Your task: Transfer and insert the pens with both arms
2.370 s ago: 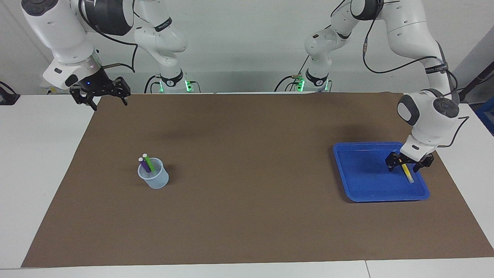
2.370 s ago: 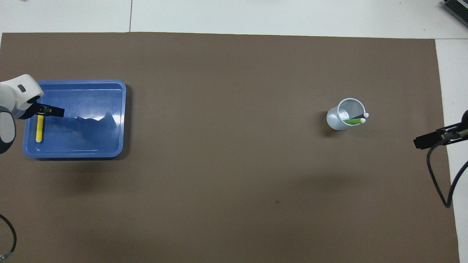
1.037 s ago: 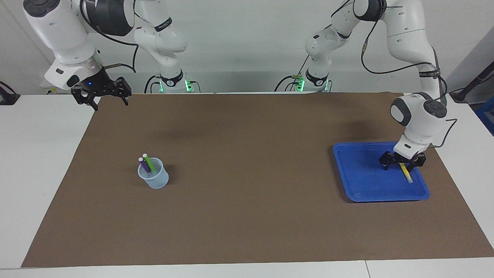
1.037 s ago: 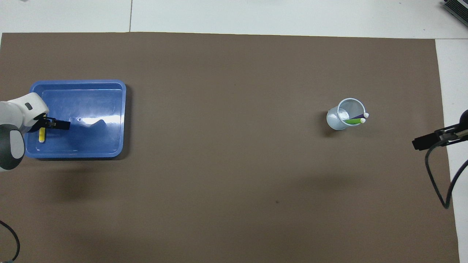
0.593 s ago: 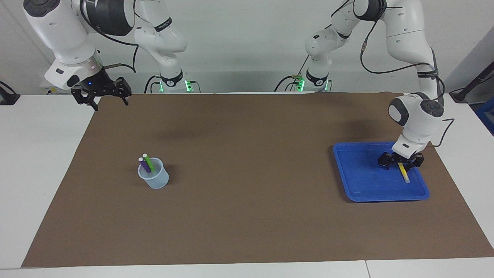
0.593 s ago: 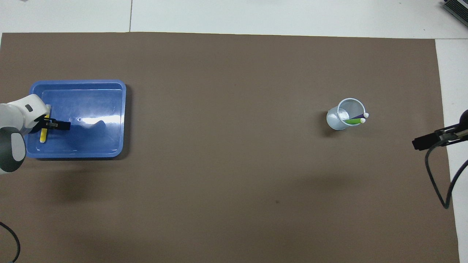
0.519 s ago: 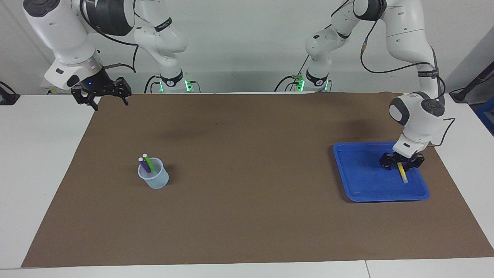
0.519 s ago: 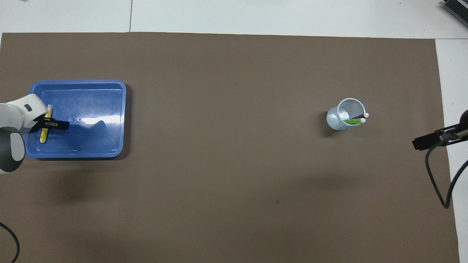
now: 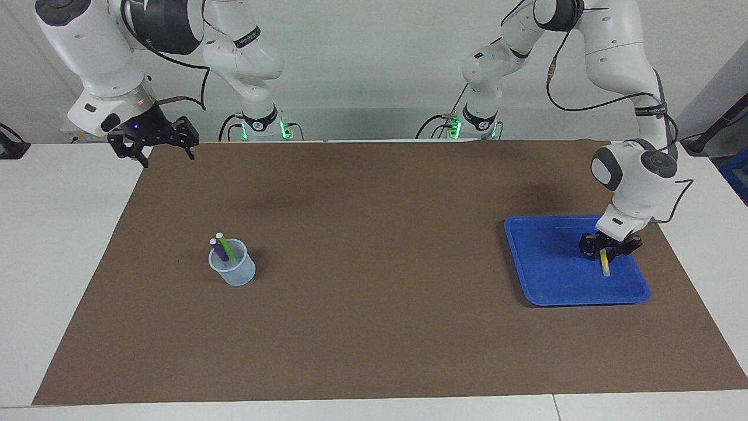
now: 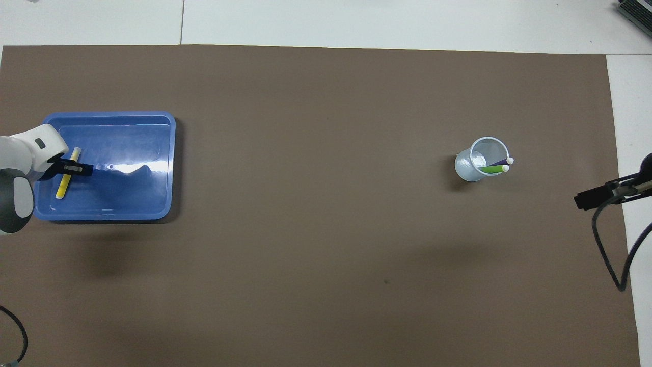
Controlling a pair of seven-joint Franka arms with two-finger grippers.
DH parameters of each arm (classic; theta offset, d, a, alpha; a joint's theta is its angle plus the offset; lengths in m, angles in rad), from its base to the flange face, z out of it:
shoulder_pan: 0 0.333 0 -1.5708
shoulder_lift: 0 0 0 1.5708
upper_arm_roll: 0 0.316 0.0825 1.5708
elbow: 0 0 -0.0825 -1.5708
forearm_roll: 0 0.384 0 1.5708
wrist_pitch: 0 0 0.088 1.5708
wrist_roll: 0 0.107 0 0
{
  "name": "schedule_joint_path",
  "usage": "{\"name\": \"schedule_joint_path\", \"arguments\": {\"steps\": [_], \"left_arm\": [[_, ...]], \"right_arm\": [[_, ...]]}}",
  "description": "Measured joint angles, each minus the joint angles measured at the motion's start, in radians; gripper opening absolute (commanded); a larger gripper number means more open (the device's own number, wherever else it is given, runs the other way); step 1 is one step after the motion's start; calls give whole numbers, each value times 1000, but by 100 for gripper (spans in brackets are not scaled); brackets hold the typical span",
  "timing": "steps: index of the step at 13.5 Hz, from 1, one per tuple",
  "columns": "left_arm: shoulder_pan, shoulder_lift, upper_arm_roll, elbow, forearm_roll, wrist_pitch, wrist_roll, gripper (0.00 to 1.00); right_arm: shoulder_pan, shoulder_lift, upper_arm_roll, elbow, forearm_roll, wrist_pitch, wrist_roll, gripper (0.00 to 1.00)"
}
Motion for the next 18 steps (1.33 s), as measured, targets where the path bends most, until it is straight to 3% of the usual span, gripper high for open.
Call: {"name": "schedule_joint_path", "arguments": {"steps": [2, 5, 7, 8, 11, 12, 14, 15, 18], "left_arm": [[-12, 7, -2, 31, 0, -35, -3, 31], [-31, 15, -3, 63, 0, -64, -8, 12], [-33, 20, -3, 68, 0, -65, -10, 12], [-33, 20, -3, 74, 0, -65, -10, 16], [-33, 23, -2, 75, 0, -65, -10, 53], [-33, 25, -1, 74, 0, -66, -10, 58], [-33, 34, 1, 74, 0, -66, -10, 58], [-33, 35, 3, 74, 0, -66, -10, 54], [-33, 35, 1, 73, 0, -66, -10, 14]], "right_arm": [[-1, 0, -1, 0, 0, -3, 0, 100], [-1, -1, -2, 0, 0, -14, 0, 100], [0, -1, -1, 0, 0, -14, 0, 100], [0, -1, -1, 0, 0, -14, 0, 100], [-2, -1, -3, 0, 0, -16, 0, 100], [-2, -1, -3, 0, 0, -16, 0, 100], [-1, -1, -2, -1, 0, -11, 0, 100], [0, -1, -1, -1, 0, -6, 0, 100], [0, -2, 1, -2, 0, -5, 0, 100]]}}
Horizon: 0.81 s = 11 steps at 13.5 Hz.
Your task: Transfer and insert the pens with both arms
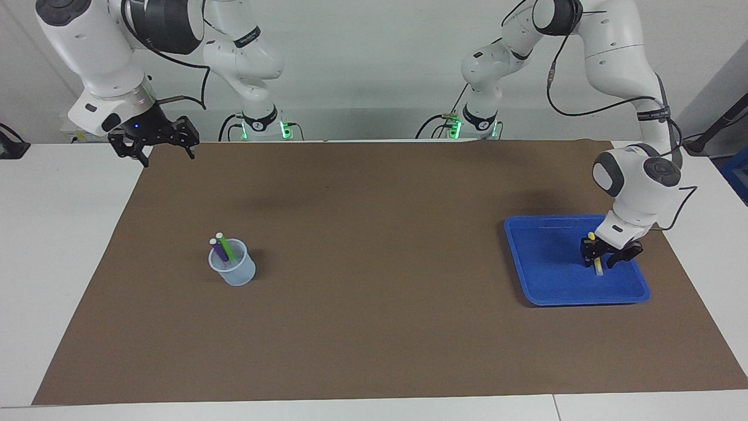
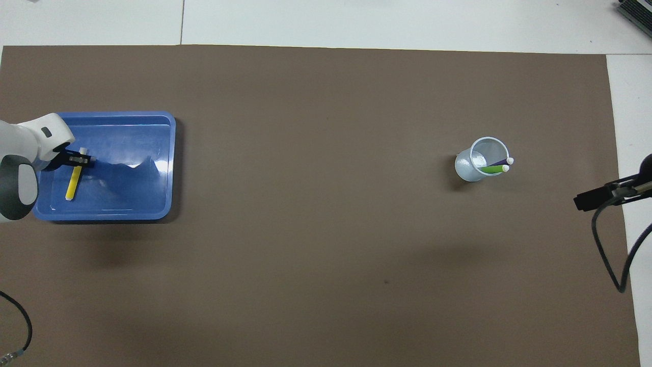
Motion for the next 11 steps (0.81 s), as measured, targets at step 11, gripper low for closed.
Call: {"name": "schedule_joint_path", "arguments": {"steps": [11], "left_arm": [[-58, 0, -7, 125, 1, -183, -88, 0]], "right_arm": [[0, -1, 0, -1, 0, 1, 0, 100]]}}
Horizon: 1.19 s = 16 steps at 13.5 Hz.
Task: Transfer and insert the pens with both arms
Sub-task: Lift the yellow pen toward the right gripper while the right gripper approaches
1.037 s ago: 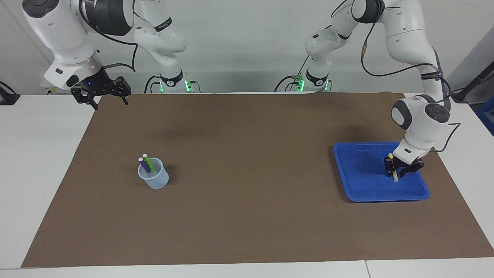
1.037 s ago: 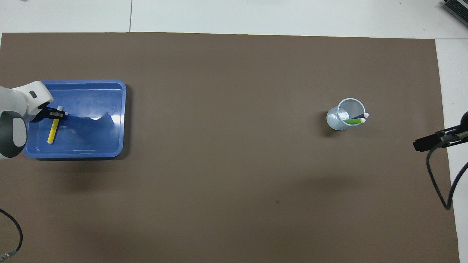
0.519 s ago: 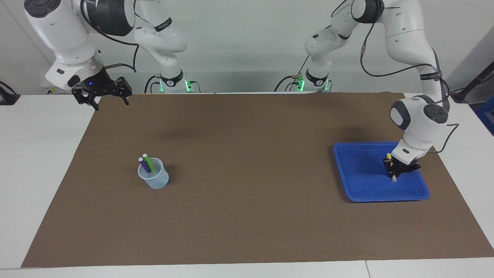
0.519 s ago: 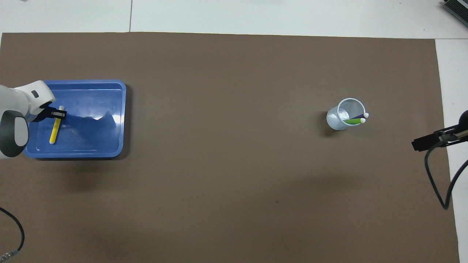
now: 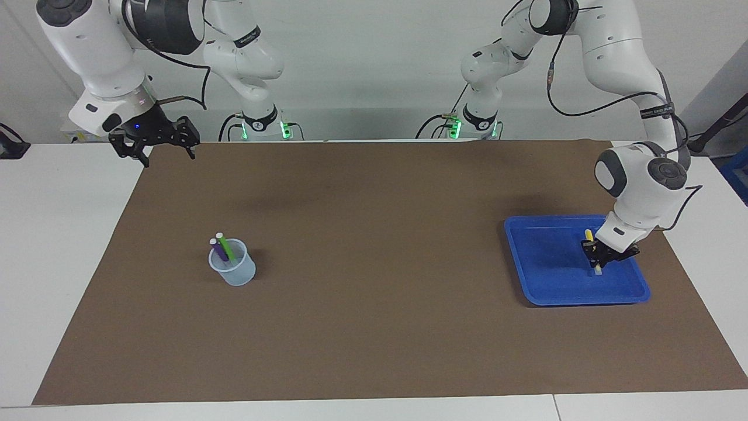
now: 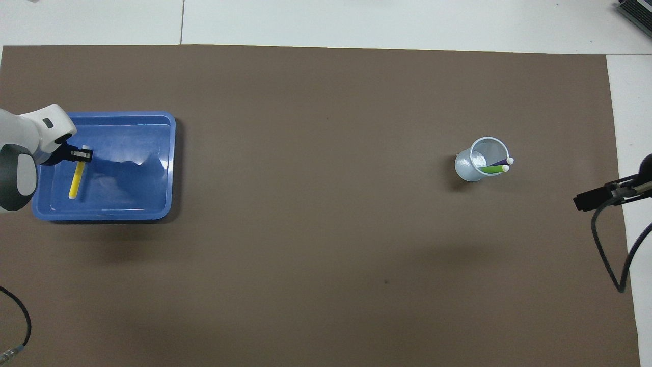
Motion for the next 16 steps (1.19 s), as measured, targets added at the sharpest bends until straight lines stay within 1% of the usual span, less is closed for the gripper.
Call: {"name": "schedule_joint_path", "arguments": {"steps": [3, 5, 8, 11, 13, 14, 16], "left_arm": [[-30, 0, -1, 78, -15, -93, -80, 0], [-55, 0, -6, 120, -79, -152, -196, 0], [-122, -16, -15, 157, -170, -214, -478, 0], [-194, -59, -22, 162, -270, -264, -790, 0], [-229, -90, -25, 162, -342, -323, -963, 0], [-249, -105, -26, 163, -368, -338, -1045, 0], [-307, -131, -28, 163, -431, -341, -1246, 0]], "right_arm": [[0, 0, 0, 0, 0, 0, 0, 100], [0, 0, 0, -1, 0, 0, 0, 100], [-1, 0, -2, -6, 12, 0, 0, 100], [-2, -4, -4, -9, 27, 0, 0, 100], [-2, -7, -4, -11, 29, 0, 0, 100], [-3, -7, -5, -15, 40, 0, 0, 100], [-11, -8, -6, -27, 108, 0, 1, 100]]}}
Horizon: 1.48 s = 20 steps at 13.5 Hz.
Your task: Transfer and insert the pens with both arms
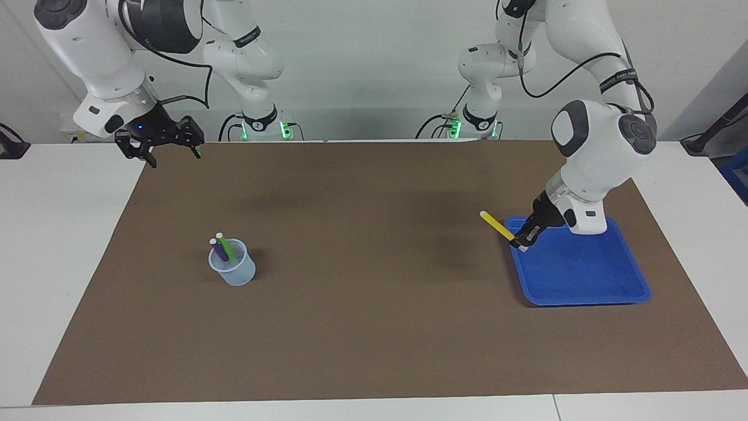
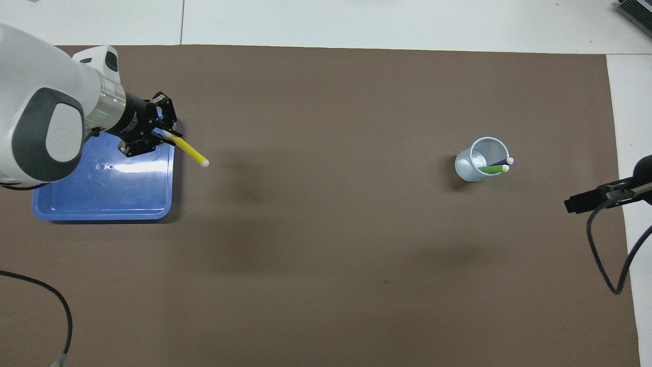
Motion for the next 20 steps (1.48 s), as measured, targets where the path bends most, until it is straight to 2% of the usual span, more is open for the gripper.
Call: {"name": "schedule_joint_path", "arguments": {"steps": [2, 5, 7, 10, 15, 17, 20], "left_arm": [[-68, -16, -2, 0, -59, 21, -207, 0], [-188, -23, -4, 0, -70, 93, -450, 0], [-266, -23, -4, 0, -70, 173, -600, 0], [-361, -23, -3, 0, -71, 228, -780, 0], [-522, -20, -4, -4, -71, 359, -999, 0], [-570, -18, -3, -5, -71, 407, -1046, 0], [-589, -15, 0, -5, -71, 462, -1086, 0]], "right_arm": [[-15, -1, -3, -16, 102, 3, 3, 100], [-11, -5, -1, -68, 319, 59, 56, 100], [15, -11, 4, -80, 455, 90, 117, 100], [87, -17, 6, -83, 590, 155, 183, 100], [237, -8, 9, -105, 626, 358, 271, 100], [256, 2, 11, -112, 626, 379, 276, 100], [255, 5, 3, -119, 626, 378, 276, 99]]}}
